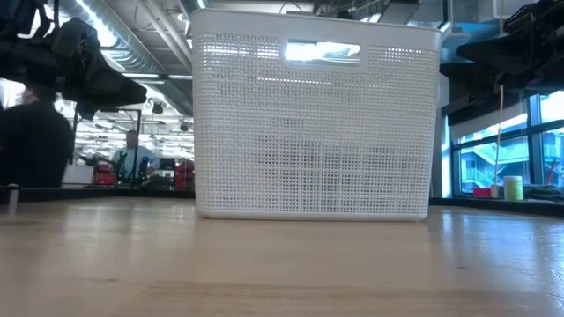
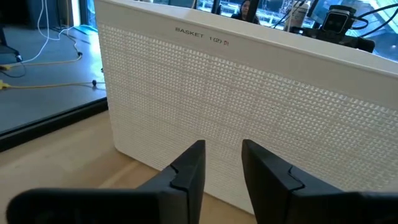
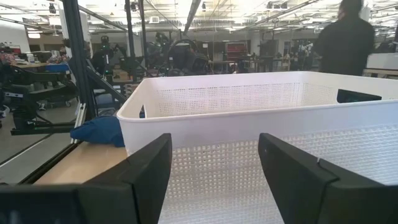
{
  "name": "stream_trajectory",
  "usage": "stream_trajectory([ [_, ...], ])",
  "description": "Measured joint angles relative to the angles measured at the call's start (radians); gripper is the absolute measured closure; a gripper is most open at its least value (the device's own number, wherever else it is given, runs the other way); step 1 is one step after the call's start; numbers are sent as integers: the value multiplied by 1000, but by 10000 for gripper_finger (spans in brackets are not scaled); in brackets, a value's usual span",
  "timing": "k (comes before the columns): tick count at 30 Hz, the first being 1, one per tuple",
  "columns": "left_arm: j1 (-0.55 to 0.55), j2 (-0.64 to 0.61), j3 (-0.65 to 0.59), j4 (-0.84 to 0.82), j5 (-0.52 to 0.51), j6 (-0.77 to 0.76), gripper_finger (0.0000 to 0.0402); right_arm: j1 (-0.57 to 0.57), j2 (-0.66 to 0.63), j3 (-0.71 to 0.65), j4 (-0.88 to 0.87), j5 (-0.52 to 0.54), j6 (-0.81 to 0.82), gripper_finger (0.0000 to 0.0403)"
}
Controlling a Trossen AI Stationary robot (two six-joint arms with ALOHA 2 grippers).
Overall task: Pick & place medical supplies in basket/bin
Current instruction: Return to Home Position
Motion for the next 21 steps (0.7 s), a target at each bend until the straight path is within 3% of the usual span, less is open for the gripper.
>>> stream_trajectory([
  [21,0,0,0,0,0,0,299,0,0,0,0,0,0,162],
])
